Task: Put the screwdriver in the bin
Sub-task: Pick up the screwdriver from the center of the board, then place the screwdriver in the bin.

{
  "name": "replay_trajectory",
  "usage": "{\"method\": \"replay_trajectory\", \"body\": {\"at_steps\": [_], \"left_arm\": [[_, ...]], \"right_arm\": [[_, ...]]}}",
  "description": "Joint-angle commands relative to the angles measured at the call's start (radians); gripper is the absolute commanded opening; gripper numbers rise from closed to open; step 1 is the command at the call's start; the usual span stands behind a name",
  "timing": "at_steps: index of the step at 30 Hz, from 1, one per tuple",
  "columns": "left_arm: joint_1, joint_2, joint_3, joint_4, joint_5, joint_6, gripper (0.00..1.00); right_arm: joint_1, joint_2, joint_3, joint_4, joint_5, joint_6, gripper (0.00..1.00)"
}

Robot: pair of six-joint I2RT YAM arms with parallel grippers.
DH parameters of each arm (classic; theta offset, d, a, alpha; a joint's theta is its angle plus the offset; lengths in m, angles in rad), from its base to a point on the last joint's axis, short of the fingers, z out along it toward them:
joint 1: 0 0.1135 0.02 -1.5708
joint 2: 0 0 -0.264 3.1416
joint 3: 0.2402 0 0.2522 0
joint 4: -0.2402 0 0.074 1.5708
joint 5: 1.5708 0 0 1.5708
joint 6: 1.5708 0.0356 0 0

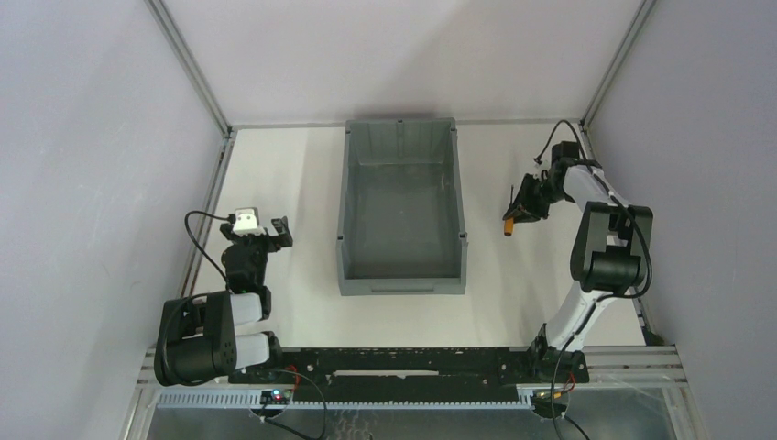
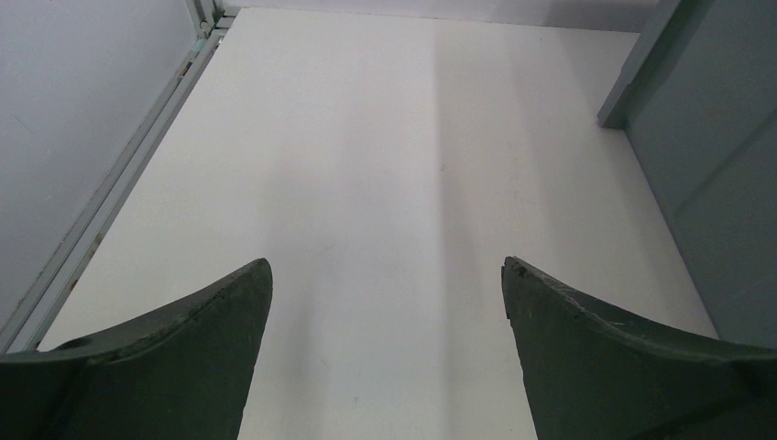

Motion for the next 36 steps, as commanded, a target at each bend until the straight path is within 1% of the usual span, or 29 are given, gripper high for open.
{"method": "replay_trajectory", "body": {"at_steps": [1, 10, 17, 23, 27, 29, 33, 36], "left_arm": [[-0.006, -0.015, 0.041, 0.021, -0.003, -0.007, 1.00], [-0.006, -0.014, 0.042, 0.021, -0.003, -0.006, 1.00], [-0.005, -0.014, 0.042, 0.021, -0.004, -0.007, 1.00], [-0.005, -0.014, 0.041, 0.021, -0.003, -0.006, 1.00], [-0.005, -0.014, 0.042, 0.020, -0.003, -0.007, 1.00], [-0.005, -0.014, 0.042, 0.021, -0.004, -0.006, 1.00], [-0.005, -0.014, 0.042, 0.020, -0.003, -0.006, 1.00], [-0.007, -0.014, 0.041, 0.021, -0.003, -0.006, 1.00]], "right_arm": [[-0.044, -0.081, -0.028, 0.050, -0.193, 0.071, 0.18], [-0.132, -0.165, -0.028, 0.034, -0.380, 0.161, 0.19], [-0.137, -0.222, -0.028, 0.035, -0.536, 0.226, 0.20], [-0.116, -0.274, -0.028, 0.087, -0.618, 0.356, 0.20], [-0.078, -0.320, -0.027, 0.135, -0.616, 0.445, 0.20], [-0.052, -0.331, -0.008, 0.128, -0.589, 0.477, 0.20], [0.013, -0.326, 0.103, 0.040, -0.525, 0.476, 0.21], [0.070, -0.305, 0.233, -0.043, -0.448, 0.470, 0.21]]}}
